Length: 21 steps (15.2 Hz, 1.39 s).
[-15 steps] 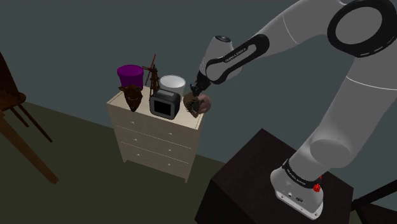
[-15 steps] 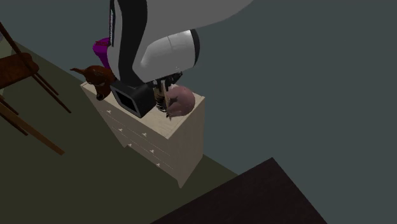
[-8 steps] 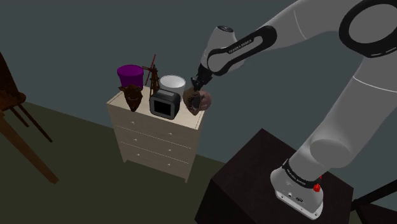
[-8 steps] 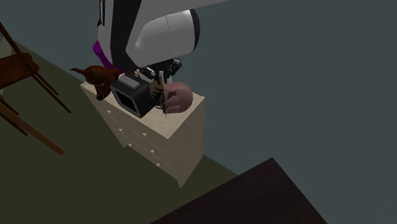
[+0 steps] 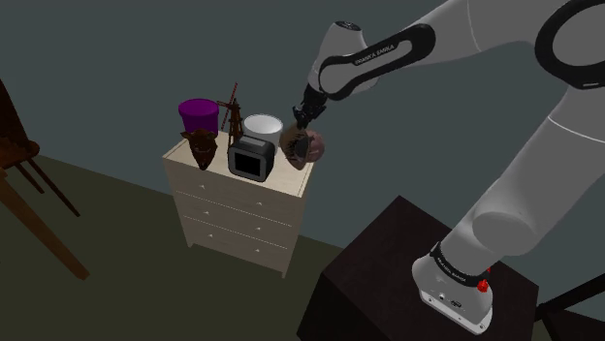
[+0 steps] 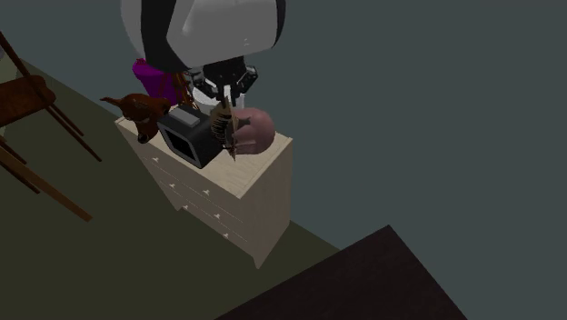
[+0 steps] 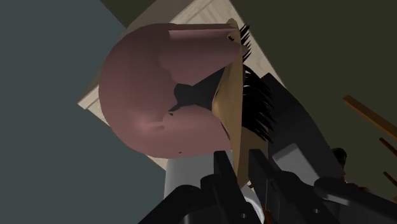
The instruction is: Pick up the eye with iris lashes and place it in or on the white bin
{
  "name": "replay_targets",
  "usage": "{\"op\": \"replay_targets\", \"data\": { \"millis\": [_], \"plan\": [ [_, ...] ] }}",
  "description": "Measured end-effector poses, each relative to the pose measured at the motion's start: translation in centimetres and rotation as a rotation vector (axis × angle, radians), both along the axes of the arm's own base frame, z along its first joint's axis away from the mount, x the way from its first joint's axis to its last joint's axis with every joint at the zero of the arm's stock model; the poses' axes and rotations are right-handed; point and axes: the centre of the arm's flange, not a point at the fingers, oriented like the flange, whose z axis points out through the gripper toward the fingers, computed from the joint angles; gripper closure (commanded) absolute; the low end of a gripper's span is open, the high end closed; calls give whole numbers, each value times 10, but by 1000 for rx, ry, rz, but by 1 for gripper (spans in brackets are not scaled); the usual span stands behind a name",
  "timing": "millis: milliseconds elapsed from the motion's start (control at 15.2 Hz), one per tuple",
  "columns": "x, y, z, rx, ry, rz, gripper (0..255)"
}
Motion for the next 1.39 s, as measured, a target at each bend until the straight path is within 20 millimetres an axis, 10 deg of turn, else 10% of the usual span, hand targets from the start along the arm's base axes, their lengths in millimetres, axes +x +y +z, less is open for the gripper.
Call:
{"op": "replay_targets", "data": {
  "millis": [594,1386],
  "plan": [
    [7,1,42,0,0,0,255],
    [155,33,65,0,2,1,255]
  ]
}}
